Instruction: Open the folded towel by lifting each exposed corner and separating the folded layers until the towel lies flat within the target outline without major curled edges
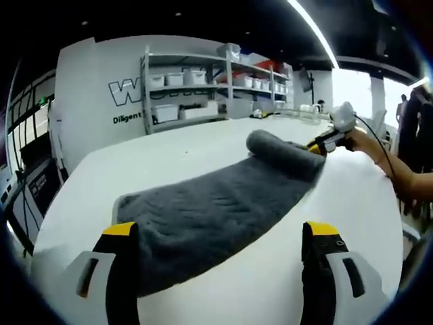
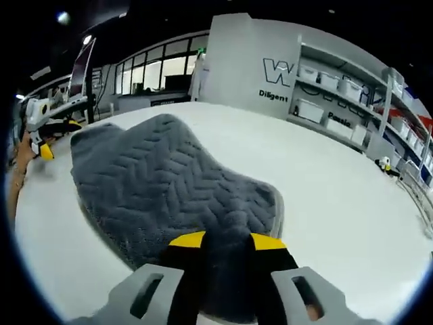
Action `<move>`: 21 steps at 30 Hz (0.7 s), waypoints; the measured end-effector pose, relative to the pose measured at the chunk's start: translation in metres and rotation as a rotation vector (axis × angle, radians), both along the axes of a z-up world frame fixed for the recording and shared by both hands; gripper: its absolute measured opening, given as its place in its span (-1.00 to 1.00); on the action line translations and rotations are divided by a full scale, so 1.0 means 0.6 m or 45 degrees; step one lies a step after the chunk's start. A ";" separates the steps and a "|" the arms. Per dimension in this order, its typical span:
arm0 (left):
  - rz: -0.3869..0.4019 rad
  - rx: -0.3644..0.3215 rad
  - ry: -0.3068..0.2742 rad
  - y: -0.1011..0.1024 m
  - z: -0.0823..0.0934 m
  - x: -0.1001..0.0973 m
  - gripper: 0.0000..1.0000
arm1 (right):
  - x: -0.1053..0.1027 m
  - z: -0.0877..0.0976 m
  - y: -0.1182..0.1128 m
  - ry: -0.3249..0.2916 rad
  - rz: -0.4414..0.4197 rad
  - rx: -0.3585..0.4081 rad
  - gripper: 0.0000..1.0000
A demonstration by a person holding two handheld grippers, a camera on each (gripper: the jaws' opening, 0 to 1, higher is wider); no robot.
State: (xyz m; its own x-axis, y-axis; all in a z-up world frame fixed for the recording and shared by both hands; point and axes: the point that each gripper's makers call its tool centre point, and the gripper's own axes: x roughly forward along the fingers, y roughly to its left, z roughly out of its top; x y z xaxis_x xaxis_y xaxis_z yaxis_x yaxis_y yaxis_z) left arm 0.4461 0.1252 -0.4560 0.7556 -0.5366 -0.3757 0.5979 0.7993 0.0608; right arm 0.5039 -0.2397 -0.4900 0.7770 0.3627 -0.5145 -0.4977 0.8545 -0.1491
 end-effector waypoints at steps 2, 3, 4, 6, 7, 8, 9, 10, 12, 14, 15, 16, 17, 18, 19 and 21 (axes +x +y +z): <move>-0.009 0.007 0.009 -0.001 -0.003 -0.001 0.97 | 0.000 -0.001 -0.003 -0.005 -0.006 0.001 -0.84; -0.011 0.013 0.018 -0.001 -0.006 -0.001 0.97 | 0.000 -0.001 -0.004 -0.011 0.002 -0.011 -0.89; -0.013 0.023 0.028 -0.001 -0.010 -0.002 0.97 | 0.000 0.000 -0.007 -0.017 0.008 -0.026 -0.93; -0.015 0.033 0.030 -0.001 -0.011 -0.002 0.97 | -0.002 0.000 -0.009 -0.024 0.020 -0.044 -0.94; -0.015 0.034 0.028 -0.001 -0.011 -0.002 0.97 | -0.003 0.000 -0.010 -0.026 0.022 -0.048 -0.94; -0.016 0.033 0.027 -0.001 -0.011 -0.002 0.97 | -0.004 0.000 -0.013 -0.030 0.028 -0.061 -0.94; -0.016 0.032 0.028 0.000 -0.011 -0.002 0.97 | -0.003 0.000 -0.017 -0.030 0.027 -0.068 -0.94; -0.014 0.032 0.029 0.001 -0.010 0.000 0.97 | -0.003 0.001 -0.024 -0.031 0.023 -0.080 -0.94; -0.012 0.034 0.028 0.003 -0.010 0.000 0.97 | -0.003 0.001 -0.037 -0.034 0.008 -0.103 -0.94; -0.006 0.037 0.025 0.005 -0.009 0.001 0.97 | 0.001 0.002 -0.052 -0.036 -0.002 -0.117 -0.94; -0.004 0.039 0.024 0.006 -0.009 0.000 0.97 | 0.001 0.002 -0.059 -0.038 -0.008 -0.122 -0.94; -0.001 0.039 0.023 0.007 -0.009 0.000 0.97 | 0.002 0.002 -0.068 -0.038 -0.019 -0.126 -0.94; 0.000 0.038 0.022 0.008 -0.008 0.000 0.97 | 0.004 0.002 -0.078 -0.038 -0.033 -0.128 -0.95; 0.003 0.036 0.020 0.009 -0.007 0.001 0.97 | 0.004 0.002 -0.084 -0.039 -0.042 -0.132 -0.95; 0.004 0.034 0.019 0.009 -0.006 0.002 0.97 | 0.005 0.002 -0.092 -0.040 -0.052 -0.136 -0.95; 0.004 0.032 0.018 0.010 -0.006 0.002 0.96 | 0.009 0.002 -0.115 -0.042 -0.081 -0.137 -0.95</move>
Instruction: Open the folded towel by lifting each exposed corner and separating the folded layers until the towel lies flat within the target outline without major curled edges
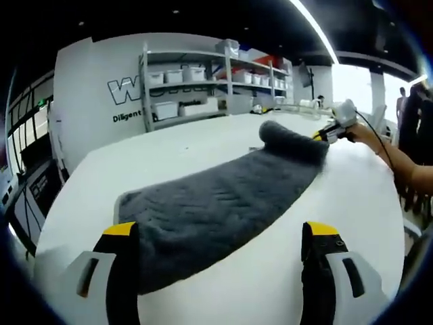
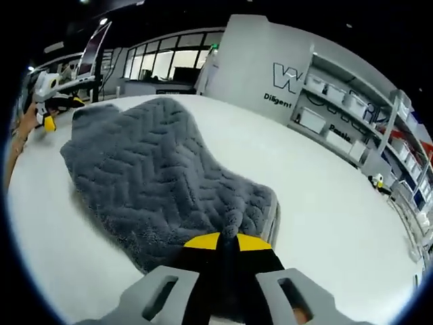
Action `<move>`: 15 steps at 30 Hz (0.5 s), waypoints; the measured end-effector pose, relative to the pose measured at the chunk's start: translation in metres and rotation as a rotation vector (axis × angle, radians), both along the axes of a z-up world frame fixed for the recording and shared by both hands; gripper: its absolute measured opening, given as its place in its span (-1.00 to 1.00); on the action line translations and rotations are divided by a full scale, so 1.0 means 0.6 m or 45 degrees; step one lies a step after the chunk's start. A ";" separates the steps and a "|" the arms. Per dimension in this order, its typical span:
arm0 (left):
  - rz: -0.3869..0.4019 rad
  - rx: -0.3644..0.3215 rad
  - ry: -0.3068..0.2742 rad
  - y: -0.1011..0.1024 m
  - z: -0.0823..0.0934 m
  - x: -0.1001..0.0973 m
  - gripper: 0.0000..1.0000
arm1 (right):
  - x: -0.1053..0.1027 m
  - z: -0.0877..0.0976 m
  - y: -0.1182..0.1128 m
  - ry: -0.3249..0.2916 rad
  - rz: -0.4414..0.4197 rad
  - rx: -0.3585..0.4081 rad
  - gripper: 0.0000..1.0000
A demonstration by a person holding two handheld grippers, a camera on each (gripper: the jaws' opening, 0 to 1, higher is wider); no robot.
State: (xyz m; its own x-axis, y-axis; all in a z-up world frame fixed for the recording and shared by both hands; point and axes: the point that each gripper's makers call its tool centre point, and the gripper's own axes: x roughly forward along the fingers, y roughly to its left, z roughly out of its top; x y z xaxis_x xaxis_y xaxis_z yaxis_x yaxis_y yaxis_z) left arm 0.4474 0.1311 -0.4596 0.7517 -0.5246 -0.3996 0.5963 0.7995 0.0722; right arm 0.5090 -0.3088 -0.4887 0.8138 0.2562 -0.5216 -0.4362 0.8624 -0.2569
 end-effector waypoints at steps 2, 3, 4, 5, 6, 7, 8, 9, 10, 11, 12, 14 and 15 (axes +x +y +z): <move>0.001 -0.008 -0.002 -0.001 0.001 0.000 0.96 | 0.003 -0.001 -0.015 -0.010 -0.010 0.018 -0.94; 0.001 -0.011 -0.003 -0.002 0.001 0.000 0.96 | 0.004 -0.001 -0.023 -0.016 -0.019 0.048 -0.94; 0.002 -0.011 -0.004 -0.002 0.001 0.000 0.96 | 0.005 0.000 -0.029 -0.015 -0.023 0.057 -0.94; 0.003 -0.006 -0.007 -0.001 0.002 0.000 0.96 | 0.004 0.000 -0.033 -0.015 -0.026 0.057 -0.94; 0.007 -0.002 -0.008 0.000 0.001 0.001 0.96 | 0.002 0.000 -0.043 -0.013 -0.044 0.041 -0.94; 0.011 0.001 -0.008 0.001 0.001 0.002 0.96 | 0.001 0.000 -0.051 -0.014 -0.058 0.024 -0.94; 0.015 0.003 -0.007 0.003 0.001 0.003 0.96 | -0.001 0.000 -0.058 -0.014 -0.070 0.009 -0.94; 0.019 0.003 -0.004 0.004 0.001 0.004 0.96 | -0.003 0.000 -0.063 -0.014 -0.076 -0.001 -0.94; 0.020 0.002 -0.004 0.005 0.001 0.004 0.96 | -0.006 -0.001 -0.069 -0.012 -0.085 -0.014 -0.94; 0.021 0.001 -0.005 0.005 0.001 0.005 0.96 | -0.008 0.000 -0.076 -0.010 -0.095 -0.028 -0.94; 0.022 -0.001 -0.008 0.006 0.002 0.006 0.96 | -0.010 -0.001 -0.084 -0.008 -0.107 -0.045 -0.94; 0.022 0.000 -0.010 0.006 0.003 0.005 0.95 | -0.011 0.000 -0.104 -0.006 -0.132 -0.076 -0.94; 0.023 0.001 -0.012 0.005 0.003 0.005 0.95 | -0.011 0.000 -0.111 -0.007 -0.139 -0.080 -0.94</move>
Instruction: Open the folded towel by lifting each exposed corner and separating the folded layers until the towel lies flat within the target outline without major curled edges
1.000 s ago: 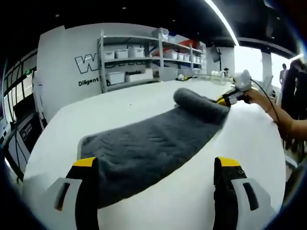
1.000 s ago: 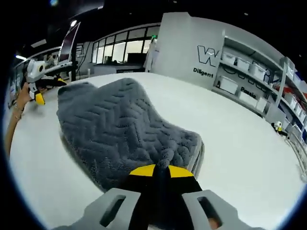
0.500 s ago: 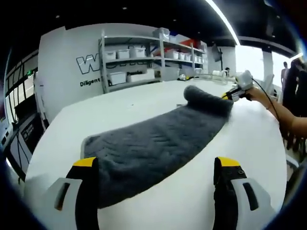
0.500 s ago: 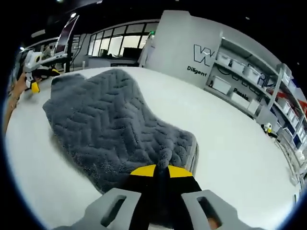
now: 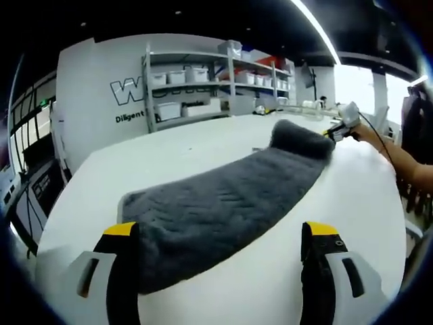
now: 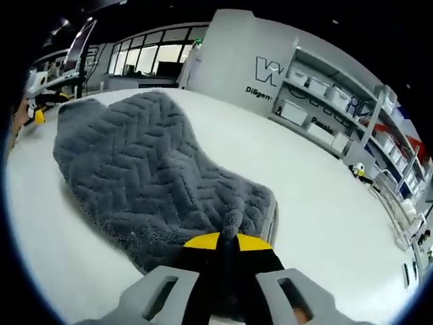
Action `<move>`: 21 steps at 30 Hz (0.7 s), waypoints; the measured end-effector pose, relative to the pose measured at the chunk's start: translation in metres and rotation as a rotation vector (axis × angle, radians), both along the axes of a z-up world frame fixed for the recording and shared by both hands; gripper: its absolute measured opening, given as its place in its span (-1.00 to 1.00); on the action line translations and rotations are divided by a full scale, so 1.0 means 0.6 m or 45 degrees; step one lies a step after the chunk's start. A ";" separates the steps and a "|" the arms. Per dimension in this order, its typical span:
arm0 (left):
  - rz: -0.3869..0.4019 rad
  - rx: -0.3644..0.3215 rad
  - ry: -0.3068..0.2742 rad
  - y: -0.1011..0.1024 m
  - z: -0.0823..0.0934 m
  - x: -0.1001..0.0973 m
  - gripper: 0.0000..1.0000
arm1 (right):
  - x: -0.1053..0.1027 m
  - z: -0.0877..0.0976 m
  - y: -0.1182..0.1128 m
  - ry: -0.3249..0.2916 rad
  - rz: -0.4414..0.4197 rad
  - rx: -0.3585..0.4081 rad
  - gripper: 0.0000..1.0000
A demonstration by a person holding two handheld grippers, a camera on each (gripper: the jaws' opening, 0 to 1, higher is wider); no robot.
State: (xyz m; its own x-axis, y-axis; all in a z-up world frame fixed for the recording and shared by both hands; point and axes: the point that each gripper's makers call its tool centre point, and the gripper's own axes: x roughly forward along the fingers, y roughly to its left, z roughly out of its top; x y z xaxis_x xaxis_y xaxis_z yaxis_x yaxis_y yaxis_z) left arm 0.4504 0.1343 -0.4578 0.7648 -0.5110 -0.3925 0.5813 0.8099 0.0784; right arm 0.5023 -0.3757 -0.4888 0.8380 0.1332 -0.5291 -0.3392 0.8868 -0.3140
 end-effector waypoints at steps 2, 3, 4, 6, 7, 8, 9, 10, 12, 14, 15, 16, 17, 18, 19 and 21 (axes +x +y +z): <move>0.001 0.002 -0.005 0.000 0.001 0.000 0.95 | -0.001 0.000 -0.011 -0.002 -0.009 -0.002 -0.94; 0.002 0.002 -0.005 0.001 0.001 0.001 0.95 | -0.001 0.000 -0.020 -0.003 -0.023 0.011 -0.94; 0.004 0.001 -0.005 0.001 0.001 0.001 0.95 | -0.002 0.000 -0.026 -0.002 -0.030 0.020 -0.94; 0.007 0.000 -0.001 0.002 0.000 0.000 0.95 | -0.002 0.000 -0.038 -0.004 -0.044 0.023 -0.94; 0.009 0.002 0.000 0.002 -0.001 0.000 0.95 | -0.003 0.000 -0.044 -0.006 -0.051 0.026 -0.94; 0.011 0.004 0.001 0.003 -0.001 0.001 0.95 | -0.004 0.000 -0.051 -0.006 -0.064 0.034 -0.94; 0.012 0.005 0.001 0.004 -0.001 0.001 0.95 | -0.004 0.000 -0.058 -0.006 -0.071 0.036 -0.94; 0.012 0.005 0.002 0.004 -0.001 0.001 0.95 | -0.005 0.000 -0.067 -0.004 -0.083 0.036 -0.94; 0.012 0.005 0.001 0.004 -0.001 0.001 0.95 | -0.005 0.000 -0.082 -0.002 -0.103 0.036 -0.94; 0.013 0.006 0.002 0.004 -0.001 0.000 0.95 | -0.007 0.000 -0.095 0.000 -0.124 0.045 -0.94; 0.013 0.007 0.003 0.004 -0.002 0.000 0.95 | -0.009 0.000 -0.099 0.000 -0.133 0.049 -0.94; 0.015 0.008 0.005 0.005 -0.002 0.001 0.95 | -0.009 0.000 -0.105 -0.001 -0.143 0.055 -0.94; 0.017 0.009 0.005 0.006 -0.002 0.001 0.95 | -0.011 -0.001 -0.109 -0.005 -0.155 0.062 -0.94; 0.017 0.009 0.004 0.006 -0.002 0.001 0.95 | -0.012 -0.001 -0.112 -0.007 -0.160 0.065 -0.93; 0.017 0.009 0.005 0.007 -0.002 0.001 0.95 | -0.012 -0.001 -0.117 -0.010 -0.170 0.072 -0.93; 0.018 0.009 0.005 0.007 -0.001 0.001 0.95 | -0.011 -0.001 -0.126 -0.008 -0.186 0.080 -0.92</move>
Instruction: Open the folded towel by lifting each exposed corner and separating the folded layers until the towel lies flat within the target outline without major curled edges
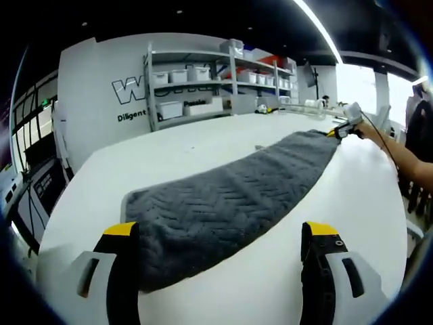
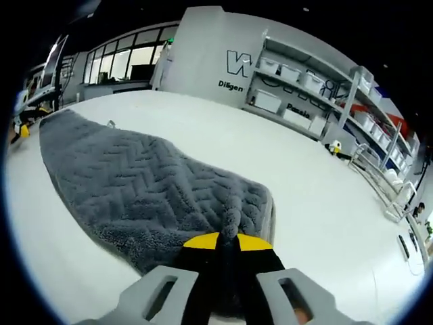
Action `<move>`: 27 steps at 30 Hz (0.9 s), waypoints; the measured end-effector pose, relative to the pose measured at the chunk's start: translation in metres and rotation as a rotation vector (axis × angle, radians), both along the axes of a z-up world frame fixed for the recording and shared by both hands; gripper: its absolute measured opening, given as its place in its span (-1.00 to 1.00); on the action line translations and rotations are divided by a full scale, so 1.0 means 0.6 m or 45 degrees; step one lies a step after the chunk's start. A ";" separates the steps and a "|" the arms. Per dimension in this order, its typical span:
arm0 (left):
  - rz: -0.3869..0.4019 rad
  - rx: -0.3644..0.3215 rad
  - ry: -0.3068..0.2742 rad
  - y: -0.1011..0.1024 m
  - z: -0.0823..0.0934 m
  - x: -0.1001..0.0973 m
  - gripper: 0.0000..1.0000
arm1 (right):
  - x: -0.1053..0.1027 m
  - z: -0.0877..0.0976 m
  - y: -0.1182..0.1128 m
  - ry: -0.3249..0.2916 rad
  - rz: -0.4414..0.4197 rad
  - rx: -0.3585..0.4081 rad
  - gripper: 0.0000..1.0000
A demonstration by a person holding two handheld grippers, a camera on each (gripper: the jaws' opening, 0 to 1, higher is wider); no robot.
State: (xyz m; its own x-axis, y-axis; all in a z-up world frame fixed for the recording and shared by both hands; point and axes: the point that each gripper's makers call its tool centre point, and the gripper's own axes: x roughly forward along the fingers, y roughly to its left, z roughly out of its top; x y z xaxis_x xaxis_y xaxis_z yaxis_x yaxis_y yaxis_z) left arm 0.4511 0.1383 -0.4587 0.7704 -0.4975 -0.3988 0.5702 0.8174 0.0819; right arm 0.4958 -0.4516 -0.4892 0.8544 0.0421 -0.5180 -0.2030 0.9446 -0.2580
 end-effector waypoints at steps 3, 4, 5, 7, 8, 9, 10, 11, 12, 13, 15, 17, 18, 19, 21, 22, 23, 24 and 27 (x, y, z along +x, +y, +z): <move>0.001 -0.013 -0.008 -0.001 0.003 0.001 0.95 | -0.001 0.000 -0.011 0.006 -0.024 -0.001 -0.90; -0.003 -0.026 -0.015 -0.002 0.006 0.001 0.95 | 0.001 0.000 -0.016 0.005 -0.033 0.005 -0.90; -0.003 -0.032 -0.017 -0.002 0.007 0.001 0.95 | 0.002 0.000 -0.019 0.002 -0.040 0.017 -0.90; 0.000 -0.030 -0.013 -0.001 0.006 0.001 0.95 | 0.001 0.000 -0.020 0.001 -0.045 0.028 -0.88; 0.001 -0.028 -0.013 -0.001 0.006 0.001 0.95 | 0.002 0.000 -0.021 0.003 -0.046 0.026 -0.86; 0.004 -0.023 -0.011 0.000 0.004 0.001 0.95 | 0.002 0.000 -0.021 0.004 -0.048 0.024 -0.84; 0.004 -0.023 -0.010 0.000 0.004 0.001 0.95 | 0.002 0.000 -0.022 0.007 -0.048 0.020 -0.81; 0.004 -0.025 -0.008 0.000 0.003 0.001 0.95 | 0.001 0.001 -0.024 0.010 -0.055 0.009 -0.78; 0.004 -0.026 -0.006 0.000 0.003 0.001 0.95 | 0.003 0.003 -0.027 0.012 -0.063 -0.001 -0.73; 0.004 -0.025 -0.006 0.000 0.003 0.001 0.95 | 0.003 0.005 -0.030 0.013 -0.077 -0.005 -0.68; 0.004 -0.027 -0.006 0.001 0.003 0.001 0.95 | -0.004 0.012 -0.036 0.004 -0.141 0.018 -0.56; 0.006 -0.030 -0.007 0.001 0.003 0.001 0.95 | -0.013 0.018 -0.038 -0.008 -0.177 0.041 -0.51; 0.008 -0.033 -0.008 0.002 0.004 0.001 0.94 | -0.018 0.019 -0.037 -0.008 -0.189 0.050 -0.45; 0.010 -0.037 -0.007 0.002 0.004 0.002 0.94 | -0.023 0.020 -0.036 -0.006 -0.198 0.054 -0.38; 0.008 -0.040 -0.001 0.003 0.004 0.002 0.94 | -0.030 0.021 -0.037 0.003 -0.219 0.039 -0.22; 0.010 -0.041 -0.003 0.003 0.005 0.003 0.94 | -0.033 0.022 -0.038 0.010 -0.229 0.029 -0.16; 0.012 -0.041 -0.008 0.004 0.005 0.002 0.94 | -0.037 0.024 -0.039 0.011 -0.240 0.022 -0.11; 0.015 -0.045 -0.012 0.005 0.006 0.002 0.94 | -0.044 0.029 -0.036 0.005 -0.248 0.022 -0.05; 0.026 -0.059 -0.014 0.009 0.009 0.004 0.94 | -0.051 0.043 -0.025 -0.018 -0.246 0.054 0.01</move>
